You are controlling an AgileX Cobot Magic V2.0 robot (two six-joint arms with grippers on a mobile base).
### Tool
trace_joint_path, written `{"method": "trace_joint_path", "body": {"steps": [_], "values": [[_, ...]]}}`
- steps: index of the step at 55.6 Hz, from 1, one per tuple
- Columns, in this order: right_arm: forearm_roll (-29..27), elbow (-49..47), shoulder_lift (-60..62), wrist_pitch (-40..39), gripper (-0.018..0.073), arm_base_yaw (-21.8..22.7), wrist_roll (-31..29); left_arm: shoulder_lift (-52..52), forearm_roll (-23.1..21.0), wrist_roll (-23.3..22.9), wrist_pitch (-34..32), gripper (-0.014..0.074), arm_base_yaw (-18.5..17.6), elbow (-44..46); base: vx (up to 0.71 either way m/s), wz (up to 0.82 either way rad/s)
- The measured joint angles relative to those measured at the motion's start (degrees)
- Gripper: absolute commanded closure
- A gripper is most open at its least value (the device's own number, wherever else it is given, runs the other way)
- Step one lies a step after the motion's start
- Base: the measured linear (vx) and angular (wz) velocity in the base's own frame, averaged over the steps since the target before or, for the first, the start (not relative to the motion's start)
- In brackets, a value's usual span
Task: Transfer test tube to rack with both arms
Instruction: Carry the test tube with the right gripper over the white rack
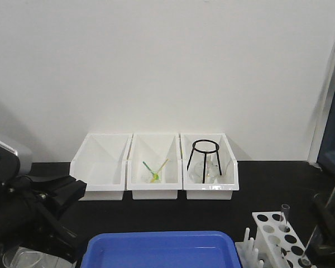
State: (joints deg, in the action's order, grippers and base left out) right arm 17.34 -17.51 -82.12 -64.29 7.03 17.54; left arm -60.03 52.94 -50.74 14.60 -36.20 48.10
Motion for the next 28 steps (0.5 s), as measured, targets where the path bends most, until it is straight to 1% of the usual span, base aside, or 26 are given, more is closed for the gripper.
{"method": "trace_joint_path", "body": {"steps": [7, 11, 18, 28], "values": [[6.9, -3.4, -3.4, -0.5, 0.0568, 0.1, 0.0, 0.0, 0.0, 0.0, 0.0, 0.0602, 0.0, 0.0, 0.00, 0.00], [9.8, -5.3, -3.8, -0.4, 0.0568, 0.1, 0.0, 0.0, 0.0, 0.0, 0.0, 0.0602, 0.0, 0.0, 0.00, 0.00], [10.7, -7.2, -3.8, -0.7, 0.0567, 0.1, 0.1, 0.0, 0.0, 0.0, 0.0, 0.0602, 0.0, -0.1, 0.00, 0.00], [11.0, -7.5, -5.8, -0.9, 0.0567, 0.1, 0.1, 0.0, 0.0, 0.0, -0.1, 0.0602, 0.0, -0.1, 0.00, 0.00]]}}
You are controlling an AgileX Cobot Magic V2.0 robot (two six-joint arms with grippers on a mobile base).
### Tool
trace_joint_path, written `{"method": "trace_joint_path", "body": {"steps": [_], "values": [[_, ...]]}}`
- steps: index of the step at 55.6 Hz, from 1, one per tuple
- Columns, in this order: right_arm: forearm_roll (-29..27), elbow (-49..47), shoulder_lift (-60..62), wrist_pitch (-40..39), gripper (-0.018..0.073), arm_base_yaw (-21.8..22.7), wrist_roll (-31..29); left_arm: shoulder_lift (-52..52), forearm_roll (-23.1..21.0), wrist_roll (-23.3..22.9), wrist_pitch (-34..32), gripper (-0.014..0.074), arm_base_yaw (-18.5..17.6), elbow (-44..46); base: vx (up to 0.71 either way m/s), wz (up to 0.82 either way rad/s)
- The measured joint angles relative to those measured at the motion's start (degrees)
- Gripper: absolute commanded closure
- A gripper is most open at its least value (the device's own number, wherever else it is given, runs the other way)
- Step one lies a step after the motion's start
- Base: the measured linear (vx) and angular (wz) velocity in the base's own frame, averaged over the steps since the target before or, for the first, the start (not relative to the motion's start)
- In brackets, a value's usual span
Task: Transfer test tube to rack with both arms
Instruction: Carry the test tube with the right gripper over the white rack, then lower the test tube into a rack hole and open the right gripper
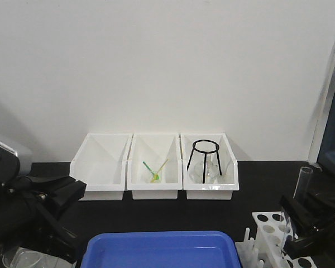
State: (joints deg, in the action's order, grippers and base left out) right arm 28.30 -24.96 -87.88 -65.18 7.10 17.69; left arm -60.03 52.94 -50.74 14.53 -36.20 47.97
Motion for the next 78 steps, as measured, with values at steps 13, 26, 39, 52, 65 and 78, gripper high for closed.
{"method": "trace_joint_path", "body": {"steps": [13, 26, 39, 52, 65, 78], "values": [[0.2, -1.3, -5.0, -0.2, 0.0567, 0.0, 0.0, 0.0, 0.0, 0.0, 0.0, 0.0602, 0.0, 0.0, 0.00, 0.00], [0.9, -2.4, -7.3, -0.2, 0.0567, 0.0, 0.0, 0.0, 0.0, 0.0, 0.0, 0.0602, 0.0, 0.0, 0.00, 0.00], [3.8, -2.6, -12.2, -0.2, 0.0567, 0.0, 0.0, 0.0, 0.0, 0.0, -0.1, 0.0602, 0.0, 0.0, 0.00, 0.00], [6.1, -2.7, -16.0, 0.2, 0.0551, 0.0, 0.0, 0.0, 0.0, 0.0, -0.1, 0.0602, 0.0, 0.0, 0.00, 0.00], [6.2, -2.7, -16.0, 0.1, 0.0387, 0.0, 0.0, 0.0, 0.0, 0.0, -0.1, 0.0602, 0.0, 0.0, 0.00, 0.00], [6.3, -2.7, -15.7, 0.2, 0.0112, 0.0, 0.0, 0.0, 0.0, 0.0, -0.1, 0.0602, 0.0, 0.0, 0.00, 0.00]]}}
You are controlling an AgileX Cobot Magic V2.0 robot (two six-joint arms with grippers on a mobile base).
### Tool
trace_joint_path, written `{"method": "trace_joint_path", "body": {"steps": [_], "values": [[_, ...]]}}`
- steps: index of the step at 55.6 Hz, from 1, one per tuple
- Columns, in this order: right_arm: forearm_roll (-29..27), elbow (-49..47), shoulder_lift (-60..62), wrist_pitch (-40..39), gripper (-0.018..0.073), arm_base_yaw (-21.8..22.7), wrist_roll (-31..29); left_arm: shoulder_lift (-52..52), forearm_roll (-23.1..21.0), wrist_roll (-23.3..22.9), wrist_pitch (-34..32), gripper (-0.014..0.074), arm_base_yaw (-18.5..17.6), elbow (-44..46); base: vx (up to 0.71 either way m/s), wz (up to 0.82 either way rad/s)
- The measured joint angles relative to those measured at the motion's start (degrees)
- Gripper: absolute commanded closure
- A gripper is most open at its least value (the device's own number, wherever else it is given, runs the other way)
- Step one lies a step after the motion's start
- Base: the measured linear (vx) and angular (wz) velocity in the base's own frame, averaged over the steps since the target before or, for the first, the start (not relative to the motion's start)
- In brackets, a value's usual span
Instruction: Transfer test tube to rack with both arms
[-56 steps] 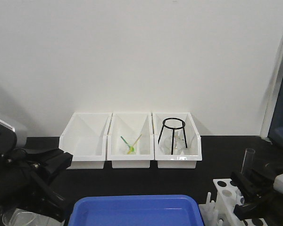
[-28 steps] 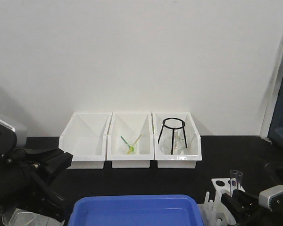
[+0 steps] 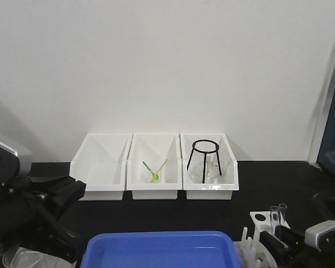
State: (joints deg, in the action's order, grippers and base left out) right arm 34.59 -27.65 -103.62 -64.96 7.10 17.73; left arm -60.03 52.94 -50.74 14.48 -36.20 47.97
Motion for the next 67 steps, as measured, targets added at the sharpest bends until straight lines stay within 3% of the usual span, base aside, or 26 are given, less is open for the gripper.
{"method": "trace_joint_path", "body": {"steps": [5, 13, 20, 29, 38, 42, 51, 67], "values": [[0.2, 0.0, 1.8, 0.1, 0.0078, 0.0, 0.1, 0.0, 0.0, 0.0, 0.0, 0.0602, 0.0, 0.0, 0.00, 0.00], [0.2, 0.0, 8.1, 0.1, 0.0127, 0.0, 2.4, 0.0, 0.0, 0.0, 0.0, 0.0602, 0.0, 0.0, 0.00, 0.00], [0.6, 0.0, 17.8, 4.3, 0.0278, 0.0, 6.7, 0.0, 0.0, 0.0, 0.0, 0.0602, 0.0, 0.0, 0.00, 0.00], [6.1, 0.1, 33.2, 17.8, 0.0575, 0.0, 13.4, 0.0, -1.2, 0.0, 0.0, 0.0602, 0.0, 0.0, 0.00, 0.00], [18.3, 0.2, 48.5, 31.6, 0.0573, 0.0, 25.9, 0.0, -4.2, 0.0, -1.0, 0.0602, 0.0, -0.9, 0.00, 0.00], [21.0, 0.5, 52.6, 36.8, 0.0572, 0.0, 29.4, 0.0, -4.4, 0.0, -2.5, 0.0602, 0.0, -2.0, 0.00, 0.00], [21.8, 0.5, 55.9, 43.6, 0.0571, 0.0, 31.4, 0.0, -5.1, 0.0, -5.0, 0.0602, 0.0, -3.6, 0.00, 0.00], [22.0, 0.7, 56.0, 44.6, 0.0571, 0.0, 31.6, 0.0, -5.2, 0.0, -5.4, 0.0602, 0.0, -3.8, 0.00, 0.00]]}}
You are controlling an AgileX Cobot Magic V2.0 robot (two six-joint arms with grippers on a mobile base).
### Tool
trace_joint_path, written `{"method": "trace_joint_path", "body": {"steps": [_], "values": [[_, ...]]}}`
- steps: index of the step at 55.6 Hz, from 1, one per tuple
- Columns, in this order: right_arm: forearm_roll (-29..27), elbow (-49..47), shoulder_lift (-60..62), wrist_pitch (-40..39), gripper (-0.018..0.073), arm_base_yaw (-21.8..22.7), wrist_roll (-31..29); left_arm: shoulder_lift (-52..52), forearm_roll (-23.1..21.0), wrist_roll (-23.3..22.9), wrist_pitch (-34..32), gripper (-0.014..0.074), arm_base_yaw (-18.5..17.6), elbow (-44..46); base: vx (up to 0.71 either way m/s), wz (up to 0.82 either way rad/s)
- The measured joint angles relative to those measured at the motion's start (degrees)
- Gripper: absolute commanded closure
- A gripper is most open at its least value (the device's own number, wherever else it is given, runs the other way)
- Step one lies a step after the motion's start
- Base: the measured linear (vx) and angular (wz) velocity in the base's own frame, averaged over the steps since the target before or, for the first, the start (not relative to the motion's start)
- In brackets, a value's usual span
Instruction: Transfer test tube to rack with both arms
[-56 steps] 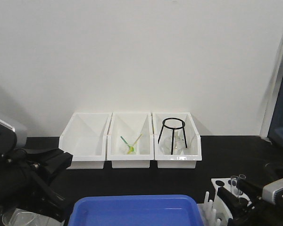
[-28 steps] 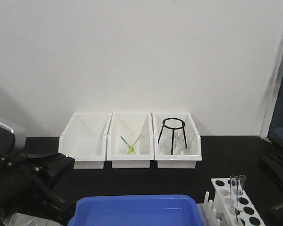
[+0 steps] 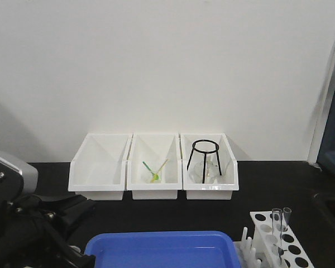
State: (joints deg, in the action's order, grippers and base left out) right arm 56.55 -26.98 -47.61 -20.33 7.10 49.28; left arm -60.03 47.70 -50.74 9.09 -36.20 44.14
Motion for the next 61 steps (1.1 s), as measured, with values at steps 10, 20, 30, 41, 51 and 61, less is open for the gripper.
{"method": "trace_joint_path", "body": {"steps": [10, 20, 30, 41, 51, 61], "values": [[0.0, 0.0, 0.0, 0.0, 0.0571, 0.0, 0.0, 0.0, 0.0, 0.0, 0.0, 0.0602, 0.0, 0.0, 0.00, 0.00], [0.0, 0.0, 0.0, -0.1, 0.0571, 0.0, 0.0, 0.0, 0.0, 0.0, 0.0, 0.0602, 0.0, 0.0, 0.00, 0.00], [0.0, 0.0, 0.0, -0.1, 0.0571, 0.0, 0.0, 0.0, -5.2, 3.7, -0.2, 0.0602, 0.0, 0.0, 0.00, 0.00], [0.0, 0.0, 0.0, -0.1, 0.0571, 0.0, 0.0, 0.0, -38.6, 39.0, -3.9, 0.0602, 1.7, 0.0, 0.00, 0.00], [0.0, 0.0, 0.0, -0.1, 0.0571, 0.0, 0.0, 0.0, -54.1, 57.5, -7.3, 0.0602, 1.9, 0.0, 0.00, 0.00], [0.0, 0.0, 0.0, -0.1, 0.0571, 0.0, 0.0, 0.0, -53.4, 57.2, -7.8, 0.0602, 1.9, 0.0, 0.00, 0.00]]}}
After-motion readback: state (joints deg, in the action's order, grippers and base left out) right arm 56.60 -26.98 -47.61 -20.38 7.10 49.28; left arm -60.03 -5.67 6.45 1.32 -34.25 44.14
